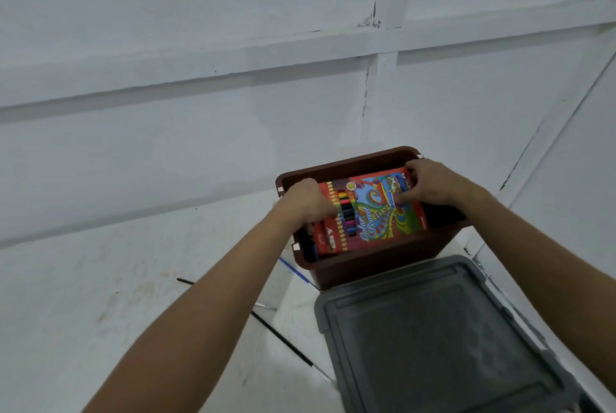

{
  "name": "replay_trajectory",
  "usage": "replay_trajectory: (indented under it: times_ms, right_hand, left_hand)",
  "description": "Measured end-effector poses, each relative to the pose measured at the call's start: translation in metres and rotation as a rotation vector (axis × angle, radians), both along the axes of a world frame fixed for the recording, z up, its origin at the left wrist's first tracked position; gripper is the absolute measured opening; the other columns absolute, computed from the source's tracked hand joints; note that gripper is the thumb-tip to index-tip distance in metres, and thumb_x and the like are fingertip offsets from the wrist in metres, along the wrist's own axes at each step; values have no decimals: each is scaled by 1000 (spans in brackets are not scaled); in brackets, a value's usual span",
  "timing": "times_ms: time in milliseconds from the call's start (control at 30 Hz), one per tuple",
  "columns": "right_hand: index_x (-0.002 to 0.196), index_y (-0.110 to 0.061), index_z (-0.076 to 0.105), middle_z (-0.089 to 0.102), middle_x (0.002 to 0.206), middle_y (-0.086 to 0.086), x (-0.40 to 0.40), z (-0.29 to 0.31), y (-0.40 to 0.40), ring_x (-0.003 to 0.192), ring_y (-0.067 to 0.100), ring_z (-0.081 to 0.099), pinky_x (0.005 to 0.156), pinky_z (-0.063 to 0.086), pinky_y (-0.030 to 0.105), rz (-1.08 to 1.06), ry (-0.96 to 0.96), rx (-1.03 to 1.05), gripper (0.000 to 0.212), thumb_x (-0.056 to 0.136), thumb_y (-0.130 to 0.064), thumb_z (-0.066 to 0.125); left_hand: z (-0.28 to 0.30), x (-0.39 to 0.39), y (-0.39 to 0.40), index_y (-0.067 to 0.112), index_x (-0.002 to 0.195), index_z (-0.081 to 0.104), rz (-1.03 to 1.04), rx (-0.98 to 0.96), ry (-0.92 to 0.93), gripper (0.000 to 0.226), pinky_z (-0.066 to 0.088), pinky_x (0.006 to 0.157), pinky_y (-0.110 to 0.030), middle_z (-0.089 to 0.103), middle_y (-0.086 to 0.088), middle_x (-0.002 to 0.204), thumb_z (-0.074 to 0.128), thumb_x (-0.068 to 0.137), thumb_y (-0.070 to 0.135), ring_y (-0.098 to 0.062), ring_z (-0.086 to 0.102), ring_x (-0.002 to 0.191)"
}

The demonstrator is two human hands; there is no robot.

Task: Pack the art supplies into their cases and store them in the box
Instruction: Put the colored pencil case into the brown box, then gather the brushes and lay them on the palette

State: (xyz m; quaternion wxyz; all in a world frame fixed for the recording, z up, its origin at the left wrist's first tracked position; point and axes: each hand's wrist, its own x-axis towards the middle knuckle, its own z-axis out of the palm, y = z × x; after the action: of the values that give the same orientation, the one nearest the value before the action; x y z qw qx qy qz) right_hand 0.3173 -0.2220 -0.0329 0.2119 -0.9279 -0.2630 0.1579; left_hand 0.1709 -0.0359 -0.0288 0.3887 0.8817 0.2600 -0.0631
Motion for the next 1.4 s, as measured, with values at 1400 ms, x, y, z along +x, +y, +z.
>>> replay_trajectory:
  times_ms: [1400]
  right_hand:
    - [113, -20, 63, 63, 109, -1, -540, -102, 477, 87, 10, 60, 59, 42, 9, 800, 356, 290, 38, 78, -31, 74]
  left_hand:
    - [-92, -637, 343, 15, 122, 60, 1055, 330, 6, 42, 41, 91, -30, 58, -9, 121, 67, 83, 29, -24, 56, 108]
